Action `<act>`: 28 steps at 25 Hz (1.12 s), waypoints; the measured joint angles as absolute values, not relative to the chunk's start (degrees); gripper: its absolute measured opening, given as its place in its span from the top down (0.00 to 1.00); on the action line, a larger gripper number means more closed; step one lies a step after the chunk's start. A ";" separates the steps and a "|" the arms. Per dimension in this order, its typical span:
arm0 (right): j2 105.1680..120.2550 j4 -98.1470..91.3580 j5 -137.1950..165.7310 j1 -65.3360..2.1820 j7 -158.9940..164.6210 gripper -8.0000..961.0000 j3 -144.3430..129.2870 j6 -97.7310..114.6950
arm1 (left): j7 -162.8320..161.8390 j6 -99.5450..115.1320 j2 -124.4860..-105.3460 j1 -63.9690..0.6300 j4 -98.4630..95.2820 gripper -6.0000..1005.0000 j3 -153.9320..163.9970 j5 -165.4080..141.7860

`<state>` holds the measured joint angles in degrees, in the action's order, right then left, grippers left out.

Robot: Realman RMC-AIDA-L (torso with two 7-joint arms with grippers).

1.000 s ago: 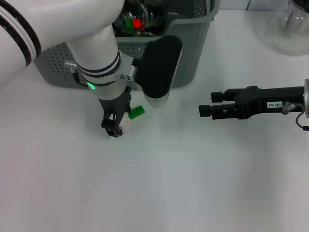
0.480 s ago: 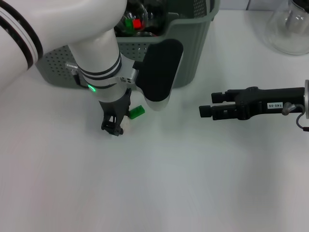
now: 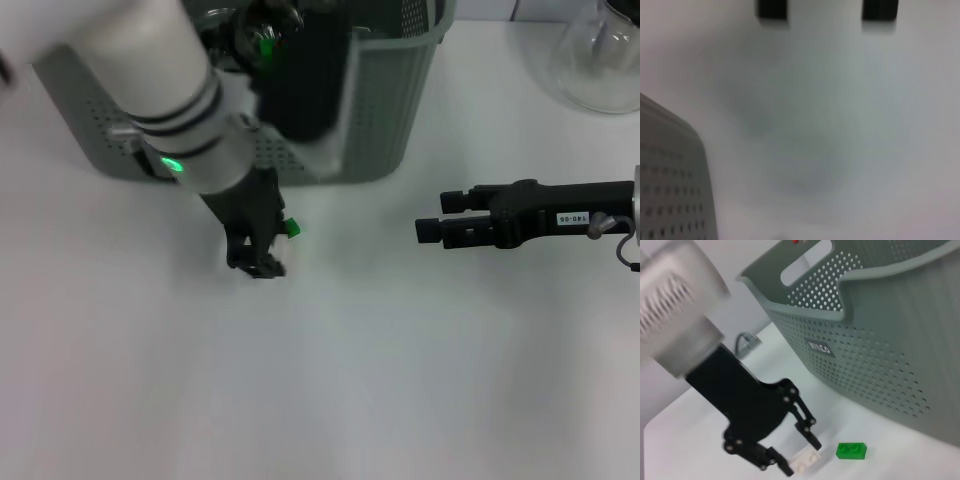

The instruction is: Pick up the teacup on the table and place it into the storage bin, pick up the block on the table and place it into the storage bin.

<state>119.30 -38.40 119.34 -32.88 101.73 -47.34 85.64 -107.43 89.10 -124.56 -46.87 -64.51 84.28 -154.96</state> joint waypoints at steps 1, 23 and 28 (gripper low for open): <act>119.22 -38.40 119.26 -32.81 101.56 0.11 -47.31 85.66 | -107.48 90.79 -124.54 -45.60 -66.52 0.58 80.97 -152.84; 118.58 -38.50 119.38 -32.88 101.39 0.11 -47.23 85.77 | -128.58 75.18 -117.59 -50.87 -68.44 0.58 51.13 -131.90; 118.56 -38.51 119.43 -33.03 101.18 0.11 -47.44 85.47 | -131.65 61.78 -118.15 -58.40 -55.44 0.56 55.81 -146.91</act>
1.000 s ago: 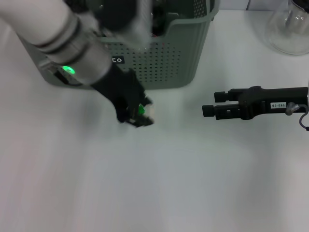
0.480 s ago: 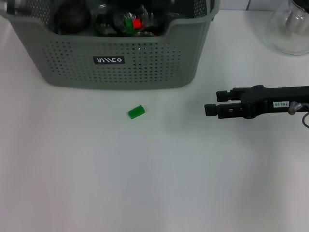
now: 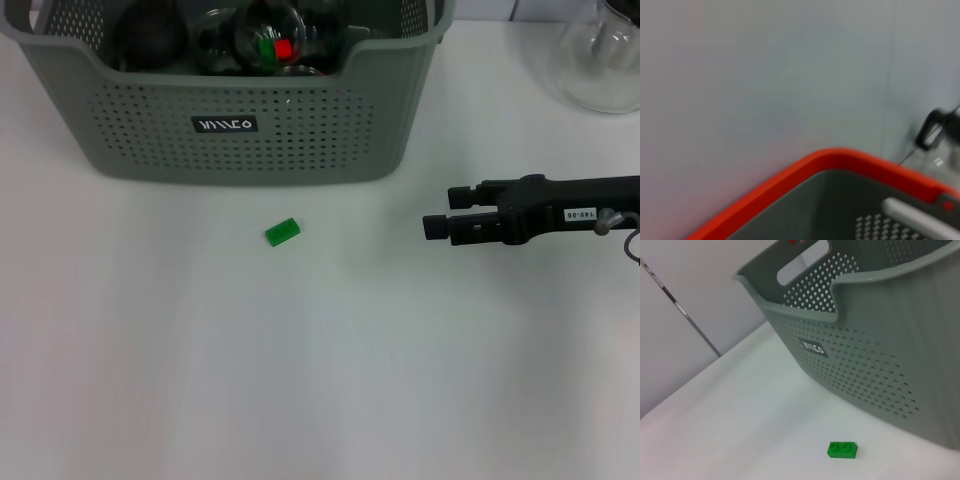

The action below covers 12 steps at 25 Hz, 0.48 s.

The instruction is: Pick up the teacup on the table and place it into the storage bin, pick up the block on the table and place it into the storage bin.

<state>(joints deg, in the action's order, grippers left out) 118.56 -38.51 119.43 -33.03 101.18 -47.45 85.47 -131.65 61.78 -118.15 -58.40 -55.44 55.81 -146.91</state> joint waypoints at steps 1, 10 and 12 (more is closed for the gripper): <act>118.56 -38.59 119.45 -33.04 101.17 0.11 -47.45 85.46 | -131.65 61.78 -118.15 -58.40 -55.44 0.56 55.81 -146.91; 118.46 -39.02 119.59 -33.05 101.16 0.11 -47.36 85.18 | -135.96 53.02 -119.84 -61.52 -47.33 0.54 56.82 -161.70; 118.33 -39.05 119.61 -33.07 101.16 0.11 -47.24 85.18 | -136.70 52.78 -119.99 -61.67 -46.80 0.53 56.98 -163.12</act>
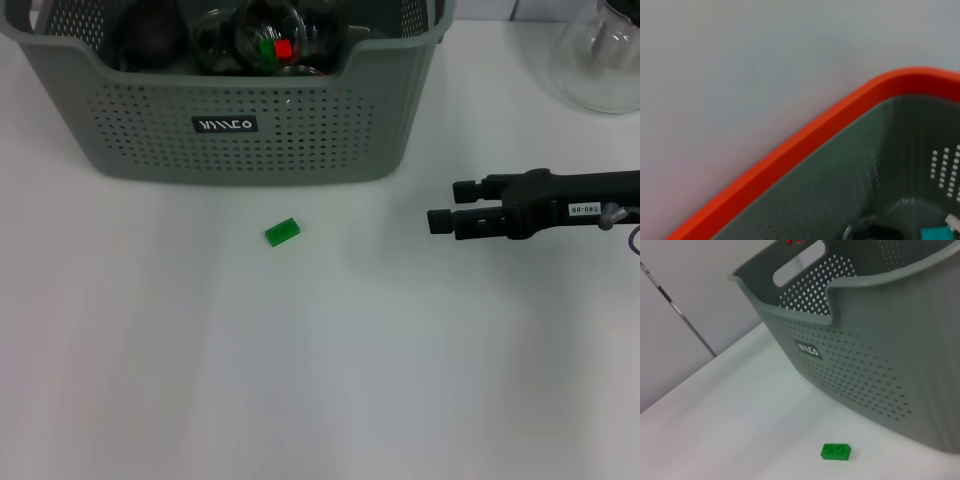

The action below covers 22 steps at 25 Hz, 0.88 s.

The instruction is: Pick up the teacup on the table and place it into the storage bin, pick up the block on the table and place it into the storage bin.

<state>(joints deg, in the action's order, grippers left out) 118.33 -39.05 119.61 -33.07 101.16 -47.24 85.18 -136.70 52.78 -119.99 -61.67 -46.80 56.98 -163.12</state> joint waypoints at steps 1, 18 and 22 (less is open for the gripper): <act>118.28 -39.05 119.62 -33.11 101.16 0.11 -47.22 85.16 | -136.81 52.83 -120.05 -61.63 -46.79 0.53 57.25 -163.44; 118.07 -39.21 119.62 -33.31 100.33 0.11 -47.08 85.15 | -133.78 71.15 -122.24 -48.15 -80.66 0.16 58.63 -145.48; 118.03 -39.21 119.62 -33.33 100.10 0.11 -47.03 85.16 | -127.19 87.17 -121.81 -40.33 -93.46 0.16 56.18 -124.39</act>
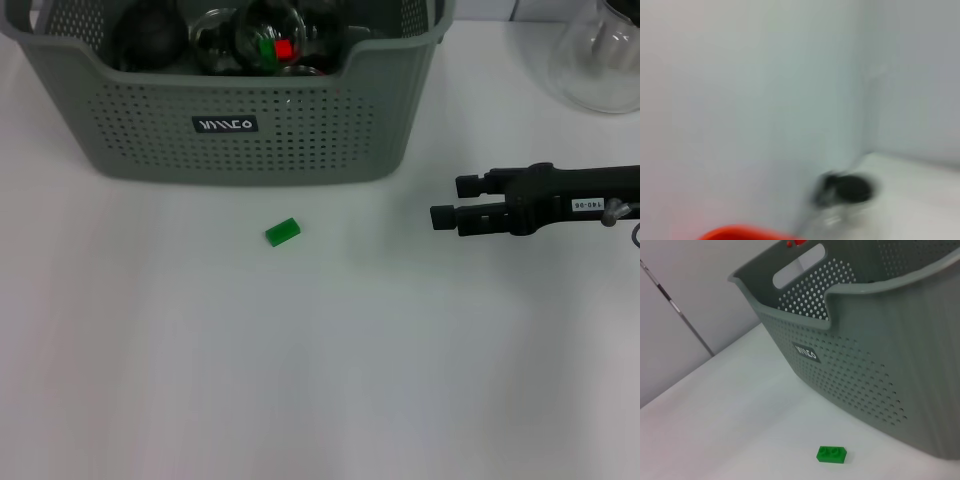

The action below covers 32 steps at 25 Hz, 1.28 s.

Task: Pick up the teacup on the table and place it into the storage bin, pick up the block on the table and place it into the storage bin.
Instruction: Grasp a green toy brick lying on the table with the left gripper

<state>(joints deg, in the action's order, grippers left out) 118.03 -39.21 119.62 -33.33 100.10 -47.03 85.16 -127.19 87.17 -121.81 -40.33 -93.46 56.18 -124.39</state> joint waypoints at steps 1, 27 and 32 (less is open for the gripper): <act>118.03 -39.22 119.62 -33.33 100.09 0.11 -47.02 85.16 | -124.58 91.90 -121.94 -38.60 -95.60 0.16 54.39 -119.67; 118.45 -38.60 119.61 -32.79 100.63 0.11 -47.14 85.07 | -131.93 92.18 -124.37 -41.90 -69.69 0.17 77.90 -145.95; 118.62 -38.48 119.62 -32.56 100.62 0.11 -47.17 85.07 | -137.15 83.40 -124.36 -43.08 -66.58 0.17 85.41 -150.98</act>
<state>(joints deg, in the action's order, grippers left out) 118.62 -38.48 119.62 -32.56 100.62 -47.17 85.07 -137.15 83.40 -124.36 -43.08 -66.58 85.41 -150.98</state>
